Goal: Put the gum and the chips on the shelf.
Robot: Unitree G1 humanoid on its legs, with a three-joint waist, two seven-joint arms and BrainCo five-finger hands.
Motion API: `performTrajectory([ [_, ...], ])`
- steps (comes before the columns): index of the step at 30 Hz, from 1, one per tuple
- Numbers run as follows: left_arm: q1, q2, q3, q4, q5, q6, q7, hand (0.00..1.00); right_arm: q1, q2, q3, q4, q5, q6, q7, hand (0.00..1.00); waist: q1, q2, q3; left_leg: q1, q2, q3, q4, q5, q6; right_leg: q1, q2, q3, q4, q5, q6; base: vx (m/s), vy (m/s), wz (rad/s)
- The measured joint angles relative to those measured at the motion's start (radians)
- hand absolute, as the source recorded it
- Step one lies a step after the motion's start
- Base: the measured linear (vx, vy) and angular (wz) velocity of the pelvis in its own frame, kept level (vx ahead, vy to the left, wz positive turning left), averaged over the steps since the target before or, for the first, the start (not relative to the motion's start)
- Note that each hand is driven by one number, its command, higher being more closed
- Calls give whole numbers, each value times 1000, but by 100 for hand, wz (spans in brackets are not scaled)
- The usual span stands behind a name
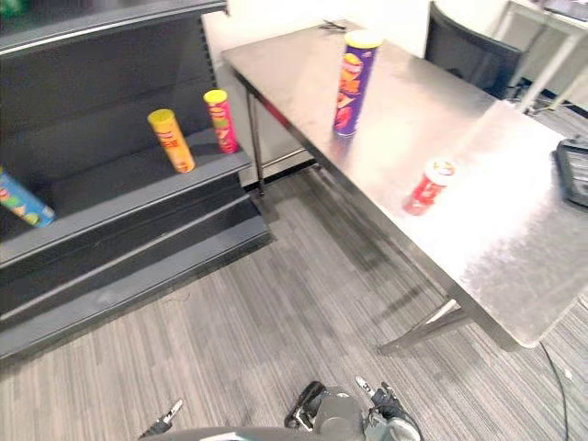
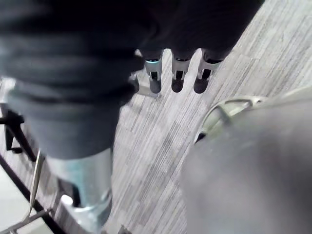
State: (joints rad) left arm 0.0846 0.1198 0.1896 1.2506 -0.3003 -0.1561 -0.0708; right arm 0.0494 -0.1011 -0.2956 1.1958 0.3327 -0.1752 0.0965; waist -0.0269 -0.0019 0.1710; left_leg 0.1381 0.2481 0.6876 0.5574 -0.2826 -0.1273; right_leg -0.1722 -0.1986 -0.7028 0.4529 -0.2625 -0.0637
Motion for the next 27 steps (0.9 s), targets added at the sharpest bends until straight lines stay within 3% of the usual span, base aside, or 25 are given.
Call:
performTrajectory([
  [1, 0, -11, 2, -1, -11, 0, 0, 0, 11, -10, 0, -2, 12, 0, -1, 0, 1, 22, 3, -56, 74, -40, 203, 61, 80, 22, 42, 62, -25, 3, -5, 211, -112, -157],
  [2, 12, -16, 11, -2, -19, -3, 1, 0, 19, -17, 0, 0, 32, 0, -3, 0, 7, 29, 6, -123, 102, -130, 343, 97, 98, 33, 78, 136, -36, -3, -28, 214, -49, -166],
  [4, 14, -32, 16, -9, -35, -8, 2, 0, 18, -21, -12, 2, 32, 0, -4, 0, 6, 40, 9, -196, 78, -236, 410, 46, 63, 50, 114, 235, -44, -6, -29, 192, 45, -177],
  [5, 22, -35, 16, -30, -35, -9, 3, 0, 25, -21, -17, 2, 32, 0, -4, 0, 6, 40, 9, -238, 62, -282, 393, 35, 71, 73, 135, 294, -59, -5, -26, 199, 34, -170],
  [9, 32, -39, 15, -63, -48, -18, 6, 0, 33, -18, -22, 4, 32, 0, -8, 0, 14, 36, 10, -314, 20, -416, 111, 40, 63, 113, 170, 482, -85, -4, 6, 237, 132, -174],
  [10, 38, -41, 16, -65, -48, -28, 12, 0, 32, -17, -22, -2, 39, -3, -8, 0, 21, 35, 9, -306, -13, -552, -143, 71, 40, 108, 182, 578, -84, -6, 23, 227, 228, -166],
  [12, 38, -40, 20, -64, -48, -34, 17, 0, 33, -15, -22, -2, 40, -5, -8, 0, 21, 36, 7, -305, -17, -626, -244, 104, 29, 106, 186, 624, -83, -10, 41, 231, 254, -133],
  [13, 40, -41, 26, -59, -48, -38, 20, 0, 42, -19, -27, -1, 40, -5, -8, 0, 22, 38, 4, -298, -19, -650, -299, 134, 16, 107, 187, 675, -82, -16, 69, 243, 276, -101],
  [14, 43, -44, 27, -58, -48, -38, 20, 0, 45, -21, -35, -1, 40, -5, -7, 0, 24, 40, 2, -285, -20, -644, -325, 149, 2, 107, 188, 702, -81, -17, 85, 332, 390, -141],
  [15, 54, -56, 29, -51, -47, -38, 20, 0, 57, -31, -53, 1, 40, -7, -7, 0, 25, 56, -12, -244, -17, -616, -377, 247, -29, 107, 192, 762, -77, -30, 120, 278, 342, -120],
  [16, 53, -50, 36, -44, -48, -38, 18, 0, 58, -23, -55, 8, 39, -7, -8, 0, 26, 43, -22, -226, -33, -582, -376, 242, -31, 109, 172, 791, -75, -31, 131, 326, 432, -125],
  [17, 56, -28, 32, -27, -42, -39, 19, 0, 68, 0, -56, 17, 39, -7, -1, 0, 18, 11, -54, -210, -57, -530, -397, 231, -10, 108, 135, 794, -118, -4, 161, 321, 464, -108],
  [18, 56, -17, 27, -20, -35, -39, 19, 0, 60, 18, -61, 40, 38, -5, -1, 0, 15, 1, -68, -192, -67, -475, -403, 216, 6, 108, 113, 792, -171, 45, 185, 251, 374, -108],
  [20, 55, -7, 6, -18, -29, -39, 20, 0, 47, 30, -61, 49, 33, -3, -2, 0, 22, -4, -72, -161, -68, -401, -418, 205, 23, 117, 96, 767, -233, 111, 202, 139, 249, -116],
  [22, 54, -2, -28, -17, -28, -39, 22, 0, 39, 33, -68, 51, 19, -3, -3, 0, 22, 1, -71, -112, -85, -323, -441, 202, 30, 127, 62, 630, -285, 181, 194, 83, 200, -114],
  [24, 37, 1, -46, -15, 1, -38, 23, 0, 43, 33, -90, 51, 19, -1, -6, 0, 19, 8, -70, -92, -109, -308, -454, 201, 33, 136, 38, 541, -313, 197, 190, 24, 90, -51],
  [25, 30, 1, -57, -17, 2, -38, 23, 0, 47, 32, -91, 51, 18, 0, -9, 0, 16, 4, -73, -87, -120, -309, -459, 201, 33, 145, 35, 540, -327, 197, 190, 3, 59, -22],
  [27, 27, 1, -73, -16, 4, -38, 22, 0, 55, 28, -102, 50, 19, 0, -16, 0, 9, 24, -82, -79, -131, -311, -488, 201, 33, 146, 28, 533, -347, 197, 190, -14, 37, -3],
])
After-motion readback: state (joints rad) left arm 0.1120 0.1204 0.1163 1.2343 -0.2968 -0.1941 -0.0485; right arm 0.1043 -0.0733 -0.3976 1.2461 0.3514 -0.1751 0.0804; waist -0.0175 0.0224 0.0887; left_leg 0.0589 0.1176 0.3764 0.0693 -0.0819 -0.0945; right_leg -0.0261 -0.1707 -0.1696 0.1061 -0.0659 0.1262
